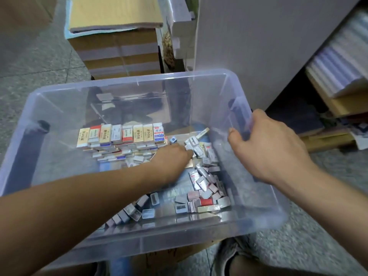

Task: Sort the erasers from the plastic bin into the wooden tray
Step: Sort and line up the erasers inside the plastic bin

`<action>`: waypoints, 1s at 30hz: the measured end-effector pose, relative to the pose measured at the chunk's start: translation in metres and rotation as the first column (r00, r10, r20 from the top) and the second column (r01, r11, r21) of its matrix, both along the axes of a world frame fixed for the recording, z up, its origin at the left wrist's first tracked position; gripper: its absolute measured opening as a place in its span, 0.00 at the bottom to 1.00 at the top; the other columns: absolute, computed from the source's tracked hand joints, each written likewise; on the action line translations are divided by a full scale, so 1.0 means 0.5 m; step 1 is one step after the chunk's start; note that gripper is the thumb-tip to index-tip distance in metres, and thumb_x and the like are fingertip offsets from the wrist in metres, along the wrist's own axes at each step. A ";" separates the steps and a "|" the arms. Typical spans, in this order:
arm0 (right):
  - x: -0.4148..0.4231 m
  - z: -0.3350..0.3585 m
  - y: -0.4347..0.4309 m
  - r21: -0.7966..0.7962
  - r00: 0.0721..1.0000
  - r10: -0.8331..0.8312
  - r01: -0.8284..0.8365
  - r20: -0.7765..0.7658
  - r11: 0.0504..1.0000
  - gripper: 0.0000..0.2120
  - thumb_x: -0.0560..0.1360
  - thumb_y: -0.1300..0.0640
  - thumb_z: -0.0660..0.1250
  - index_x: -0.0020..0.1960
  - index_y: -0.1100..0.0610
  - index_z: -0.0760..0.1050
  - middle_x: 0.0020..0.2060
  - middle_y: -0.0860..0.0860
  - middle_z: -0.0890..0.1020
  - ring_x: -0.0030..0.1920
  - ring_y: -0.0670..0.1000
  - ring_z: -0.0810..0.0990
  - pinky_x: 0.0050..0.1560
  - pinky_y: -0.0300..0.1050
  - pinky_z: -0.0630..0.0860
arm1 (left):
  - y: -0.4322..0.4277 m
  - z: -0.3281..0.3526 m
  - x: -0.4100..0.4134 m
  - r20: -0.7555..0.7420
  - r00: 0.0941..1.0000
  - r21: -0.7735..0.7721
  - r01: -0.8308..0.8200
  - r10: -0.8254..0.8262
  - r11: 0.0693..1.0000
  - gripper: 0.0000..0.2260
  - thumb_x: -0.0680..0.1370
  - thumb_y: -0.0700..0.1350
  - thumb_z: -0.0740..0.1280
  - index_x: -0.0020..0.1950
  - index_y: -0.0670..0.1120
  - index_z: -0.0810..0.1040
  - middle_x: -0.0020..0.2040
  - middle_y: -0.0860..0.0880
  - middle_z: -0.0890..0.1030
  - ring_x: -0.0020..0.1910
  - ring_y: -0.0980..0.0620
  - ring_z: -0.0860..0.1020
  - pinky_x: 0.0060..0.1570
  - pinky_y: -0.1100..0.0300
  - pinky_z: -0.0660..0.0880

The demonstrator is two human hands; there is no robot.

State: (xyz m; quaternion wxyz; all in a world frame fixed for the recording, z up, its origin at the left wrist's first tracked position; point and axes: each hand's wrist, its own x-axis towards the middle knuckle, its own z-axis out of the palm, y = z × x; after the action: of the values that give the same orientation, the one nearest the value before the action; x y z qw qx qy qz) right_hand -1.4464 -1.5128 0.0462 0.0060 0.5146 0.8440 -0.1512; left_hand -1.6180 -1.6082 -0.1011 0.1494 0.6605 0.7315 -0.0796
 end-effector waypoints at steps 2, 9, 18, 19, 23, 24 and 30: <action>0.000 0.000 0.001 -0.006 1.000 -0.002 0.002 -0.012 1.000 0.18 0.78 0.38 0.58 0.51 0.54 0.67 0.41 0.55 0.73 0.42 0.59 0.70 0.42 0.51 0.68 | 0.002 0.004 0.004 0.089 0.993 -0.039 -0.076 0.079 0.996 0.10 0.74 0.39 0.70 0.50 0.51 0.76 0.50 0.49 0.80 0.48 0.49 0.77 0.50 0.51 0.80; 0.001 -0.005 -0.001 -0.028 1.000 0.007 -0.008 -0.031 1.000 0.18 0.78 0.38 0.57 0.50 0.54 0.67 0.36 0.55 0.81 0.42 0.60 0.79 0.39 0.50 0.69 | -0.004 0.013 0.022 0.489 0.698 -0.418 -0.338 0.522 0.843 0.13 0.71 0.40 0.78 0.48 0.48 0.77 0.44 0.52 0.77 0.40 0.54 0.75 0.40 0.59 0.74; 0.002 -0.005 0.001 -0.014 0.998 0.006 -0.007 -0.055 1.000 0.18 0.78 0.38 0.58 0.52 0.54 0.68 0.40 0.55 0.78 0.41 0.59 0.72 0.40 0.50 0.67 | -0.006 -0.005 0.055 0.497 0.646 -0.403 -0.419 0.579 0.814 0.40 0.69 0.51 0.81 0.76 0.50 0.65 0.66 0.45 0.77 0.60 0.45 0.78 0.59 0.50 0.77; 0.002 -0.005 0.001 -0.014 0.998 0.006 -0.007 -0.055 1.000 0.18 0.78 0.38 0.59 0.52 0.54 0.68 0.40 0.54 0.77 0.41 0.59 0.72 0.40 0.50 0.67 | -0.005 -0.006 0.062 0.483 0.683 -0.392 -0.391 0.548 0.833 0.40 0.69 0.52 0.81 0.76 0.50 0.66 0.68 0.45 0.75 0.62 0.44 0.77 0.62 0.49 0.76; 0.003 -0.008 0.002 -0.008 0.998 0.005 -0.006 -0.055 1.000 0.18 0.78 0.38 0.59 0.52 0.54 0.69 0.39 0.53 0.75 0.41 0.59 0.72 0.40 0.50 0.68 | 0.000 -0.004 0.071 0.446 0.755 -0.303 -0.378 0.481 0.875 0.32 0.66 0.54 0.83 0.65 0.48 0.74 0.63 0.48 0.69 0.56 0.47 0.73 0.59 0.54 0.75; 0.003 -0.009 0.002 -0.007 0.998 0.005 -0.006 -0.055 1.000 0.18 0.78 0.38 0.59 0.52 0.54 0.69 0.39 0.53 0.74 0.41 0.59 0.72 0.40 0.50 0.68 | 0.000 -0.004 0.069 0.458 0.749 -0.296 -0.379 0.478 0.877 0.33 0.66 0.53 0.83 0.66 0.47 0.73 0.62 0.48 0.69 0.55 0.49 0.72 0.56 0.56 0.73; 0.006 -0.009 0.002 -0.013 0.998 0.004 -0.004 -0.056 1.000 0.18 0.78 0.38 0.59 0.52 0.54 0.69 0.38 0.52 0.76 0.41 0.59 0.73 0.40 0.50 0.68 | -0.003 -0.010 0.074 0.571 0.660 -0.321 -0.368 0.488 0.873 0.49 0.67 0.45 0.83 0.80 0.48 0.56 0.73 0.45 0.69 0.67 0.45 0.73 0.60 0.57 0.74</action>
State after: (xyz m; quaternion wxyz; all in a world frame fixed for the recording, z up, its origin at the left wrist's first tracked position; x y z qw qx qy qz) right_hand -1.4437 -1.5118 0.0417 -0.0139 0.5084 0.8439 -0.1711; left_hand -1.5811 -1.6098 -0.1061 0.4600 0.4397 0.7618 0.1213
